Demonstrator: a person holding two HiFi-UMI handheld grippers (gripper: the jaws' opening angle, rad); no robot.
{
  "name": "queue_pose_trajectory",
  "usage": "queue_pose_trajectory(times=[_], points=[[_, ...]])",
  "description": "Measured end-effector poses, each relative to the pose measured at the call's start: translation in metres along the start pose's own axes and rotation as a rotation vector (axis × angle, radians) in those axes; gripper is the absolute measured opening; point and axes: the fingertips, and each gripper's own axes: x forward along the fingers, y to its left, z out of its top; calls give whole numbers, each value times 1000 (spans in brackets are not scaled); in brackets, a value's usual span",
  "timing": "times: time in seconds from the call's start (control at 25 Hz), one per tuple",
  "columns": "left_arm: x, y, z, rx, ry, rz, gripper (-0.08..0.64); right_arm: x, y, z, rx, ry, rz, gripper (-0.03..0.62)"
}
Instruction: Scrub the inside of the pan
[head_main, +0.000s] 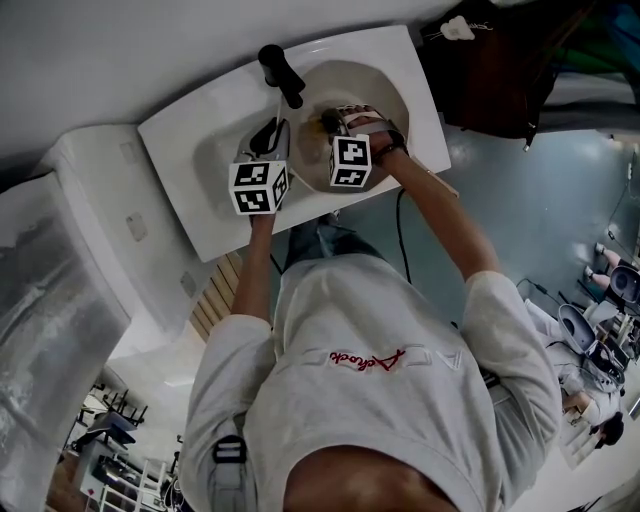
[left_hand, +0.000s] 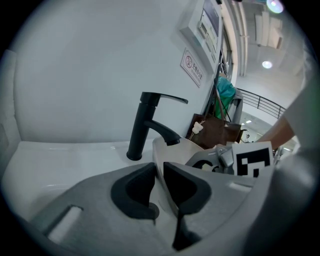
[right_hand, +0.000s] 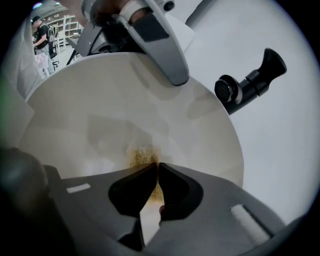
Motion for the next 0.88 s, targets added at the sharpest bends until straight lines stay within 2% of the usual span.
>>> queue_pose_trajectory(times=[0.6,0.88], points=[[0,1,-1,6,5,-4,54,4,-16,-42,99,96,-29,25],[0,1,0,1,1,-3,54,-1,-8,-59,105,130,-22,25]])
